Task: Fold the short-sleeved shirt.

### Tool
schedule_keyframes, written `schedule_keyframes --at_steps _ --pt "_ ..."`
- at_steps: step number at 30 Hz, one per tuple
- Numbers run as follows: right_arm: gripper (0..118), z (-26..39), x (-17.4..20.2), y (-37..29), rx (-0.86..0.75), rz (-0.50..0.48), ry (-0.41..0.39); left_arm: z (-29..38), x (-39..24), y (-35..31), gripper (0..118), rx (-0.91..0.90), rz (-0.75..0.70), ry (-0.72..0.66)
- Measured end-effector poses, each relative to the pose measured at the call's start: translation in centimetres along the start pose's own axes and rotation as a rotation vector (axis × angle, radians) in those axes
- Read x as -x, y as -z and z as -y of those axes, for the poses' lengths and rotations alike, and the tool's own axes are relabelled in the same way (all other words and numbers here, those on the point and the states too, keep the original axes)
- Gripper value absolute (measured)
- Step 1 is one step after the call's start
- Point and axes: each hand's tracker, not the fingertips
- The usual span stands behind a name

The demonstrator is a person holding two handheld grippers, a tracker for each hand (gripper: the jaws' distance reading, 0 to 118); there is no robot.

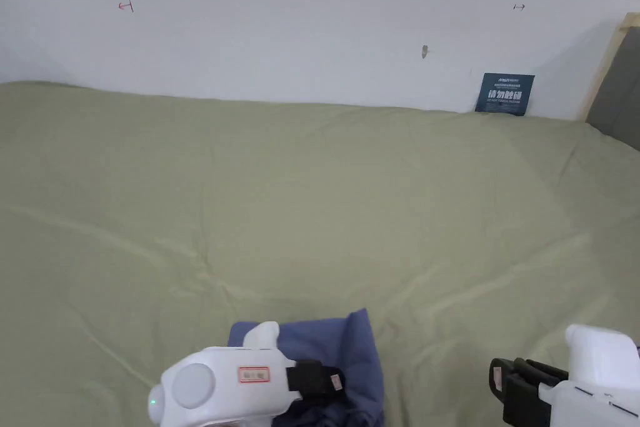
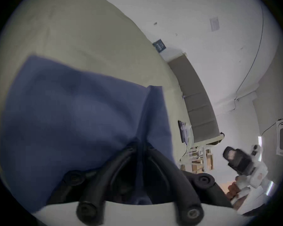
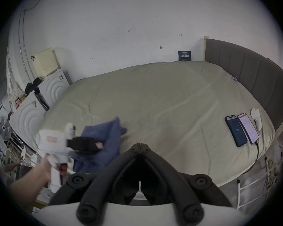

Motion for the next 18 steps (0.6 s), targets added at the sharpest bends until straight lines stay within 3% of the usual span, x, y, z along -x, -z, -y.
schedule_keyframes --at_steps 6,10,12,15,18 --pt "1 -0.7 1.2 0.2 -0.015 -0.018 -0.026 3.1 -2.0 2.8 4 0.032 -0.002 0.067" --pt "1 -1.4 2.2 2.0 -0.006 -0.062 -0.051 2.6 -2.0 -1.4 3 0.01 0.073 0.018" --pt "1 -1.8 2.7 3.3 0.008 -0.112 -0.069 2.1 -2.5 -5.4 3 -0.057 0.089 0.086" --pt "1 -2.1 3.1 7.2 0.047 -0.36 -0.078 0.7 -1.4 -12.5 3 -0.172 0.074 0.084" --pt "1 -2.0 3.5 12.5 0.103 -0.658 0.018 -0.1 0.6 -18.2 3 -0.269 0.004 0.077"
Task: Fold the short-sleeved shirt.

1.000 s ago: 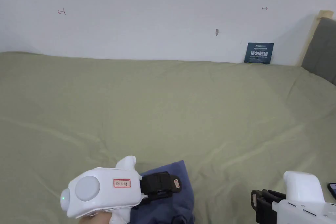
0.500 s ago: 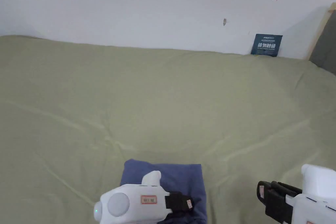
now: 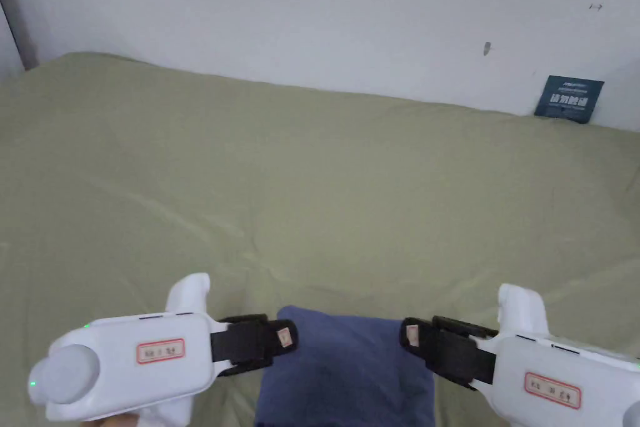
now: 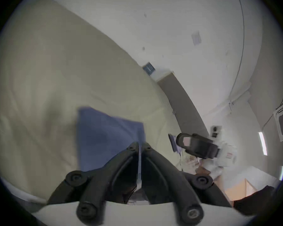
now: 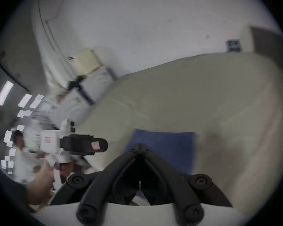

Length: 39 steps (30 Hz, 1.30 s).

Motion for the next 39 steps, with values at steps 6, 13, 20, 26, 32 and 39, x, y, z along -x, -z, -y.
schedule_keyframes --at_steps 6,13,20,26,32,39 --pt "1 2.3 -7.4 9.4 0.159 -0.316 0.337 -1.0 4.4 -3.5 3 -0.018 -0.172 -0.076" --pt "1 6.7 -13.4 9.0 0.327 -0.333 0.481 0.9 6.3 1.2 3 0.128 -0.058 -0.159" --pt "1 7.3 -15.2 5.2 0.297 -0.258 0.531 1.2 7.3 7.0 115 0.209 -0.014 -0.229" --pt "1 7.2 -16.3 4.8 0.296 -0.25 0.513 2.5 8.0 10.1 118 0.095 0.083 -0.336" --pt "1 7.5 -15.5 4.6 0.27 -0.24 0.487 2.3 4.6 13.2 101 0.306 0.109 -0.259" --pt "1 7.3 -14.8 4.4 0.238 -0.224 0.436 2.1 7.3 11.5 22 0.296 0.048 -0.252"
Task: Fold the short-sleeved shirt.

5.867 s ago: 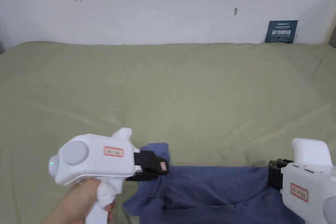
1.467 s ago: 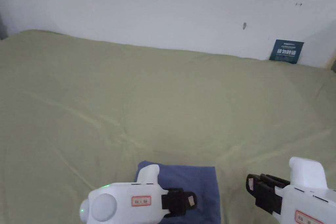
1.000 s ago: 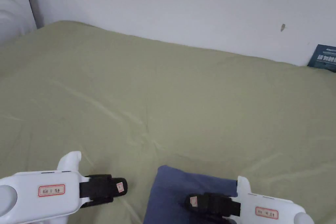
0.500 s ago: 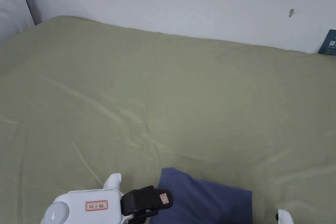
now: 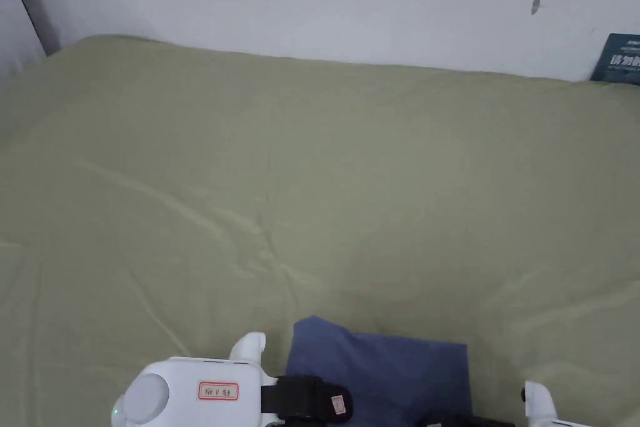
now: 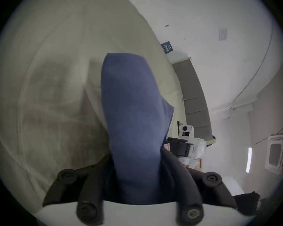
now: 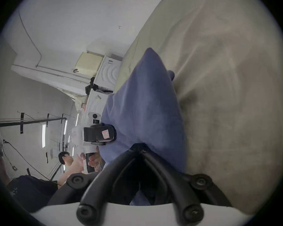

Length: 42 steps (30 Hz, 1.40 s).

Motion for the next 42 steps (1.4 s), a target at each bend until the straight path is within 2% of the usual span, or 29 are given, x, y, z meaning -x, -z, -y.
schedule_keyframes --at_steps 2,6,8,11,15,19,21,23,24,26,27,28,29,30,33,36,39,41,42 --pt "1 0.2 0.8 0.0 -0.053 0.019 -0.063 -0.3 -0.6 -0.7 22 0.007 -0.019 0.061" --pt "1 0.5 2.3 0.3 -0.124 -0.004 -0.114 -2.6 -0.9 -5.0 22 0.001 -0.08 0.141" --pt "1 0.5 3.2 0.6 -0.15 -0.027 -0.13 -4.5 -0.1 -8.6 22 0.004 -0.111 0.155" --pt "1 0.5 5.1 1.3 -0.187 -0.04 -0.167 -7.4 0.7 -14.7 22 -0.007 -0.231 0.164" --pt "1 0.5 7.3 2.2 -0.209 -0.073 -0.177 -11.7 3.9 -23.2 22 0.006 -0.359 0.18" --pt "1 0.4 9.0 3.1 -0.193 -0.062 -0.204 -15.5 7.9 -31.8 22 0.07 -0.581 0.145" --pt "1 0.7 9.6 3.2 -0.189 -0.045 -0.214 -16.6 10.1 -36.4 22 0.075 -0.695 0.082" --pt "1 0.9 9.8 3.2 -0.176 -0.039 -0.212 -16.7 11.7 -39.7 22 0.039 -0.779 -0.007" --pt "1 1.0 9.8 3.3 -0.171 -0.035 -0.212 -16.9 12.4 -40.8 22 0.005 -0.849 0.008" --pt "1 1.1 10.1 3.4 -0.158 -0.015 -0.215 -15.9 12.3 -40.6 22 -0.052 -0.851 -0.029" --pt "1 1.2 10.2 3.5 -0.157 -0.015 -0.213 -15.8 12.6 -40.4 33 -0.063 -0.84 -0.02" --pt "1 1.2 10.3 3.5 -0.156 -0.016 -0.211 -15.6 13.0 -40.1 61 -0.101 -0.827 -0.027" --pt "1 1.2 10.5 3.5 -0.156 -0.02 -0.213 -15.3 13.1 -39.0 101 -0.142 -0.837 -0.03" --pt "1 1.3 10.7 3.6 -0.159 -0.025 -0.215 -15.6 15.6 -40.9 118 -0.184 -0.834 -0.029" --pt "1 1.2 11.8 3.4 -0.161 -0.023 -0.228 -14.3 15.0 -42.4 118 -0.291 -0.741 -0.072" --pt "1 1.4 13.4 2.0 -0.167 -0.038 -0.294 -13.4 13.0 -47.7 118 -0.352 -0.898 -0.056" --pt "1 1.8 15.3 0.1 -0.203 -0.063 -0.352 -12.6 7.7 -51.1 118 -0.535 -1.112 0.08" --pt "1 1.8 17.0 -1.1 -0.258 0.014 -0.41 -11.0 2.3 -50.4 118 -0.693 -1.046 0.234" --pt "1 1.8 17.8 -1.7 -0.277 0.069 -0.458 -9.3 -1.2 -47.9 118 -0.755 -1.003 0.298"
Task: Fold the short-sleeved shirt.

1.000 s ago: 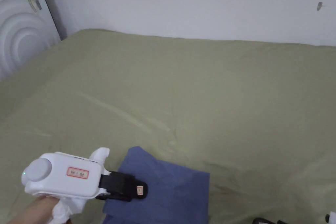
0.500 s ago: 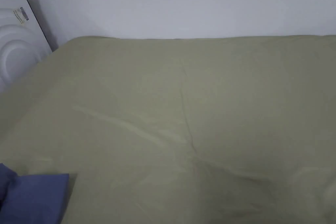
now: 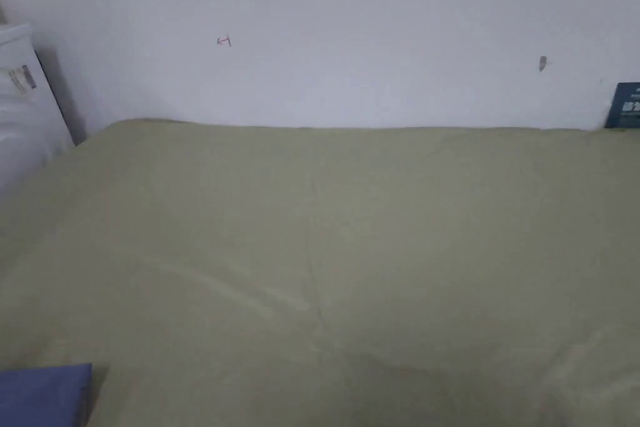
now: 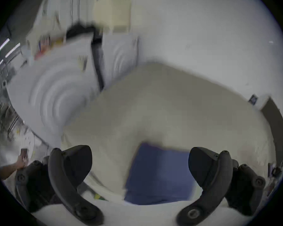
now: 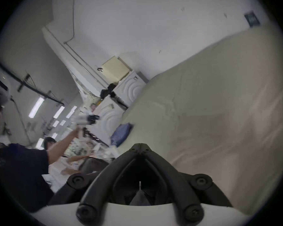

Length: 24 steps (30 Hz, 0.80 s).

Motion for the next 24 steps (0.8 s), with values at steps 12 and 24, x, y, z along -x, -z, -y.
schedule_keyframes --at_steps 12,24 --pt "1 -7.1 9.5 -7.3 -0.274 0.507 -0.438 11.4 -37.0 -13.5 37 -0.345 0.516 0.219" --pt "1 -4.0 12.9 -9.2 -0.492 0.987 -0.507 17.3 -48.0 -18.7 0 -0.392 0.466 0.284"
